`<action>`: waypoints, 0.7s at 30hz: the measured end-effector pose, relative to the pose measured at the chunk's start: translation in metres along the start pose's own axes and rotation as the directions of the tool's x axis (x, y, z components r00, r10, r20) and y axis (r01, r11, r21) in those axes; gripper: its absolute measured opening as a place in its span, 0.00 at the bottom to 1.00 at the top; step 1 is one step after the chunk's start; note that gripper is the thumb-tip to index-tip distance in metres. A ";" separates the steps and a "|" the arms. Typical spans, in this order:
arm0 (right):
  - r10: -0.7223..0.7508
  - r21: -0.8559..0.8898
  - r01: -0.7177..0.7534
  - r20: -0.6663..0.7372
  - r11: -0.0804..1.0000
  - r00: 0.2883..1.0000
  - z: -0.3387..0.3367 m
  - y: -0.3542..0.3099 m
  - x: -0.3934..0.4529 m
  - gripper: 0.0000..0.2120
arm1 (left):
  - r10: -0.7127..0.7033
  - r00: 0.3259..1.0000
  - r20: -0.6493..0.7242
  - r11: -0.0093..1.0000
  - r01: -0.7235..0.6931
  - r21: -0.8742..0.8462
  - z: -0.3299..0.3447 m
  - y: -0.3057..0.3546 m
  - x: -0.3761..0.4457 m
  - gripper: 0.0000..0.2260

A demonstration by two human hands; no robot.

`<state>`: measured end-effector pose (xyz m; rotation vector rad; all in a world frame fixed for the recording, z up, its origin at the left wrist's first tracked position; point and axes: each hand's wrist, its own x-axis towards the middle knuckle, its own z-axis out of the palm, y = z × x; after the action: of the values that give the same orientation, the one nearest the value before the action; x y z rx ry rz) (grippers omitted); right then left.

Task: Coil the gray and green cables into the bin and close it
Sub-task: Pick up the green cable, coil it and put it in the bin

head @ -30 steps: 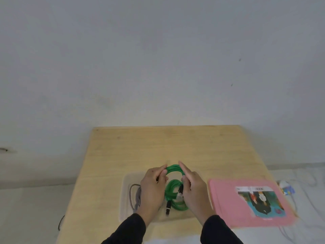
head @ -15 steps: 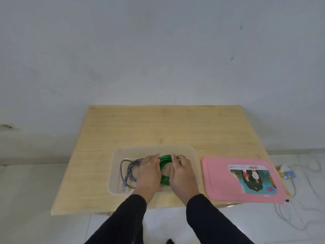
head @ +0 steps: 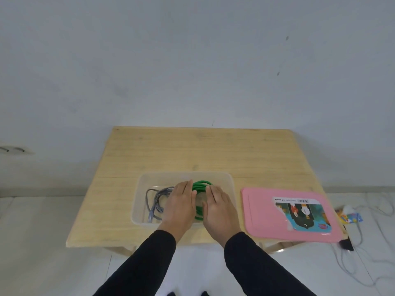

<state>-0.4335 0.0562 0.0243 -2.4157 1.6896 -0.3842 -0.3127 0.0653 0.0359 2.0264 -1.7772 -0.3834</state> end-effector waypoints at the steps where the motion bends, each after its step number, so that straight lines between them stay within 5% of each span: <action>1: -0.002 -0.008 0.002 -0.002 1.000 1.000 -0.001 0.000 0.000 0.24 | 0.019 1.000 -0.005 1.000 -0.019 0.015 0.000 0.000 -0.001 0.19; 6: -0.029 -0.049 0.026 -0.069 0.998 0.997 -0.014 0.005 -0.006 0.19 | 0.097 0.993 -0.063 0.993 -0.092 0.069 -0.001 0.006 -0.009 0.16; 17: 0.060 -0.086 -0.081 -0.226 0.993 0.972 -0.067 0.073 -0.046 0.23 | 0.410 0.905 -0.115 0.911 -0.401 0.096 0.023 0.103 -0.031 0.12; 21: 0.133 -0.101 -0.158 -0.219 0.982 0.967 -0.074 0.124 -0.060 0.20 | 0.440 0.894 -0.087 0.895 -0.428 0.130 0.056 0.136 -0.045 0.19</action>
<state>-0.5868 0.0709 0.0528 -2.3823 2.0191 -0.5516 -0.4643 0.0895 0.0493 1.6060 -2.1409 -0.0318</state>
